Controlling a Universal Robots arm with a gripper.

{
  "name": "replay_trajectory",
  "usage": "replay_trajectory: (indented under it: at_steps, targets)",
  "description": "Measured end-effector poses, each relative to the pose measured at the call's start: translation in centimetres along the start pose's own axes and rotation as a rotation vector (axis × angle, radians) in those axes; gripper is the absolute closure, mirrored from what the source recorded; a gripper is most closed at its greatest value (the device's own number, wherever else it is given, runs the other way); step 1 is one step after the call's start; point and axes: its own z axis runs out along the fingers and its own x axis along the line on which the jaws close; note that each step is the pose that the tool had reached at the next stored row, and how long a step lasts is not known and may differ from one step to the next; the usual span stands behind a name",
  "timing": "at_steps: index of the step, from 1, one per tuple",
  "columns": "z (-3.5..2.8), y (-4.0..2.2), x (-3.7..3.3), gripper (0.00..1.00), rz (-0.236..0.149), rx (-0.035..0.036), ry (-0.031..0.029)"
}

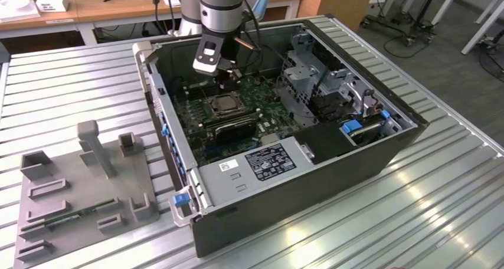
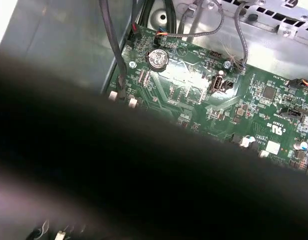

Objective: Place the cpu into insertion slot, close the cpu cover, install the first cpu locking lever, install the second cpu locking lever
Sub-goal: 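Close the cpu cover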

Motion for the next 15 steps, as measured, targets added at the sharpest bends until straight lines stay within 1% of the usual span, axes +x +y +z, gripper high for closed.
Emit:
replay_trajectory:
  at_steps: [11, 15]
  targets:
    - [0.00, 0.00, 0.00, 0.89, -0.001, 0.0000, 0.0001]
    - [0.00, 0.00, 0.00, 0.89, -0.021, 0.0004, 0.0011]
